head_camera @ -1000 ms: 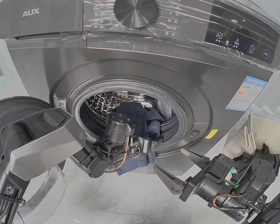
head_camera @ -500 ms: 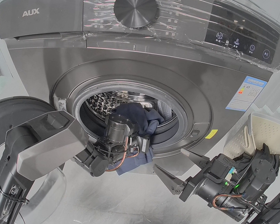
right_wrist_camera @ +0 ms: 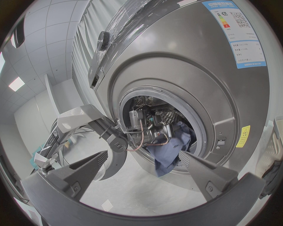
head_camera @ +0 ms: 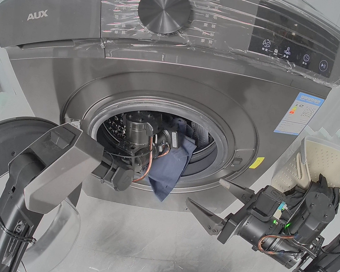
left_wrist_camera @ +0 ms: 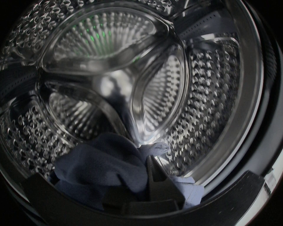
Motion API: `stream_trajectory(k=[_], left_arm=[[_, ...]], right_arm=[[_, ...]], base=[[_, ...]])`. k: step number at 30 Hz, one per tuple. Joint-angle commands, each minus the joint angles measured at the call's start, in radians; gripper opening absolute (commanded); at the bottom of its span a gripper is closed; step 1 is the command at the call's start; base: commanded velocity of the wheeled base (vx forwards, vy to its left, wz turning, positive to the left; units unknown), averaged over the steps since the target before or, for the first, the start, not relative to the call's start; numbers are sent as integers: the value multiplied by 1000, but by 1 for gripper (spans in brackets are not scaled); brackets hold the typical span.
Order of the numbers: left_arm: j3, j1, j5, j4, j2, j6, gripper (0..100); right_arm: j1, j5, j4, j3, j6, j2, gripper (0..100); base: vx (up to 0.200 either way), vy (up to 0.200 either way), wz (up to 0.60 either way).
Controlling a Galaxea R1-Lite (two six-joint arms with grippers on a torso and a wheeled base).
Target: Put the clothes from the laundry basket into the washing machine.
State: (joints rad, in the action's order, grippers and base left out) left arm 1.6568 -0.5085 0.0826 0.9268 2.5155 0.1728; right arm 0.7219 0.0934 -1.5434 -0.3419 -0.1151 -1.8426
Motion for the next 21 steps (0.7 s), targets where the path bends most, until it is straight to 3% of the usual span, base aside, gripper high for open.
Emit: stream_trajectory(k=[1,4,8,9,14,17,21], left_arm=[[222,12,48,-9,80,13,0],[296,13,65,-13,108,14,0],[276,13,68,-8,109,14,0],[209,13,68,-11,92,13,100],[11,2,46,-26,5,17,100],[-98,-4,13,-91,-57,17,100],[-140,-4,-3,-118,-72,16,100]], right_arm=[[1,0,0,-6,0,-1,100],[-1,0,0,-6,0,-1,100],[-1,0,-1,-6,0,0,100],[-1,0,0,-6,0,0,100],[-1,0,0,-6,0,-1,100],[-1,0,-1,-6,0,-1,100],[-1,0,-1,-6,0,-1,100]], base=[[0,0,0],[0,0,0],[0,0,0],[0,0,0],[0,0,0],[0,0,0],[0,0,0]])
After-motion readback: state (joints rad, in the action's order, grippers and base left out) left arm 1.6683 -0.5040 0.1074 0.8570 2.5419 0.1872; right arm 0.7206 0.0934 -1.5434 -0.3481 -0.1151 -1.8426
